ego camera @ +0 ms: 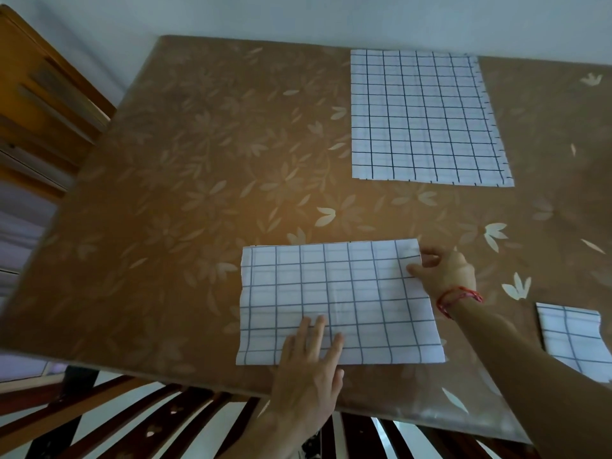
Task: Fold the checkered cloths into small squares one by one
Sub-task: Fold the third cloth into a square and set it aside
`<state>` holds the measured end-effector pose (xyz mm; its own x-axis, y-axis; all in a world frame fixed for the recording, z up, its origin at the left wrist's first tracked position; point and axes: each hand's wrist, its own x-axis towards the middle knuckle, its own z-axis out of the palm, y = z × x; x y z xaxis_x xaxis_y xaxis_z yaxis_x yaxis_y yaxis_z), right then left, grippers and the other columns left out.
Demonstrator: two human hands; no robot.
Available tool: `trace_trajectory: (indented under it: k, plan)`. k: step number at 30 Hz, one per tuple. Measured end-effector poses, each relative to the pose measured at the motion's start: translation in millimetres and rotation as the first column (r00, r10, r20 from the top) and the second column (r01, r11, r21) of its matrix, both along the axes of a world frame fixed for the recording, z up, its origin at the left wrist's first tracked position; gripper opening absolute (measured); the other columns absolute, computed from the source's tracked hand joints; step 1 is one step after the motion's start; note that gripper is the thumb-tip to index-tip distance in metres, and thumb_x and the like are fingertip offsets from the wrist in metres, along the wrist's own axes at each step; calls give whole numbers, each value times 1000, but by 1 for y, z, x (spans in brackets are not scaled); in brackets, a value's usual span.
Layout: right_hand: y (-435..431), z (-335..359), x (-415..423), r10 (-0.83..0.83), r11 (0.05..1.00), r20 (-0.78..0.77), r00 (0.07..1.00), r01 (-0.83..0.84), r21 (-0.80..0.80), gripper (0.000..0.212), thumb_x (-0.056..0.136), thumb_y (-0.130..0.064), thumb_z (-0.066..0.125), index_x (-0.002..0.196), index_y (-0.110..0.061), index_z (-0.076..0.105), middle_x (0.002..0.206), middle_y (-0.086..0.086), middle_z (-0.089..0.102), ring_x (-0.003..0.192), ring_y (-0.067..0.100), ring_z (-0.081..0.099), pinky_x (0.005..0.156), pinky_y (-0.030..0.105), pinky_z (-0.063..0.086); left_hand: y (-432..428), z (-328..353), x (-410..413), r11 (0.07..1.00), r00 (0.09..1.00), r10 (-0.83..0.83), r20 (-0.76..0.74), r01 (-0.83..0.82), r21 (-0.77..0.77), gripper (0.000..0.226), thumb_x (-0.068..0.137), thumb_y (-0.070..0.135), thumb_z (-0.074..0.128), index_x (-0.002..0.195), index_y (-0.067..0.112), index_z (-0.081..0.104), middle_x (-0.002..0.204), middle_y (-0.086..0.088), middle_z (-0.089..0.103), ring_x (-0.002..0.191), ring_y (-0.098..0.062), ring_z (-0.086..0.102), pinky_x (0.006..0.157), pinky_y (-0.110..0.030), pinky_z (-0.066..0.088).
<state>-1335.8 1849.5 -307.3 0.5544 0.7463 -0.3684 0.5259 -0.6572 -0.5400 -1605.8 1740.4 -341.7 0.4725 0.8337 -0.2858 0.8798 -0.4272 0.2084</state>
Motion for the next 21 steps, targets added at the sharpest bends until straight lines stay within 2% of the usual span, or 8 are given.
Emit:
trace_trajectory:
  k: [3,6,10,13,15,18,19,21]
  plan:
    - [-2,1,-1,20,1000,17,1000,-20,1,40,76,-27,77,114,-24,65,86,-8,64,95,21,63,85,33,52,-1,-3,1,1000,1000,1,0,-1,9,62,85,50,61,141,29,45,154,-13,38,140,-34,38,104,-48,42]
    - [-6,1,-2,50,998,34,998,-51,36,38,77,-25,76,114,-24,64,88,-6,64,89,18,61,79,31,50,-3,-4,0,1000,1000,-5,0,5,29,63,84,50,62,141,28,46,153,-13,38,140,-34,38,104,-48,43]
    - [-12,-5,-4,157,987,135,978,-161,19,48,77,-30,75,122,-21,61,111,3,61,92,19,58,77,29,48,-3,-8,-1,999,1000,3,10,-3,35,65,85,49,63,143,29,43,156,-13,34,142,-35,34,105,-49,42]
    - [-20,-2,-15,231,972,209,950,-236,-1,52,79,-32,73,127,-21,58,128,6,52,108,23,56,84,35,51,-3,-9,0,999,1000,8,18,-9,51,65,84,49,64,143,29,44,155,-14,35,141,-35,36,104,-49,43]
    - [-35,2,-34,362,925,270,892,-379,11,48,82,-30,69,128,-19,59,126,7,52,112,25,53,85,38,53,-3,-9,0,998,1000,7,24,-9,61,63,87,48,61,143,28,43,155,-14,34,142,-36,34,104,-50,43]
    - [-69,-1,-72,592,779,293,751,-627,34,44,83,-27,66,125,-17,60,130,11,53,117,27,52,87,45,53,-2,-9,0,996,1000,-1,24,-1,92,56,93,48,44,145,28,40,157,-13,32,144,-35,31,107,-50,38]
    - [-79,-5,-82,639,740,290,713,-672,23,46,84,-28,65,128,-17,58,137,13,49,124,30,48,91,48,51,-2,-8,0,995,1000,-5,22,3,103,55,93,48,41,145,28,41,156,-12,33,143,-35,31,107,-49,38]
    - [-93,-8,-98,699,702,238,674,-710,-51,52,90,-36,50,140,-21,43,154,12,28,142,29,26,108,48,39,0,-6,0,992,999,-22,25,18,125,52,92,44,50,141,27,47,152,-12,40,141,-34,37,103,-49,43]
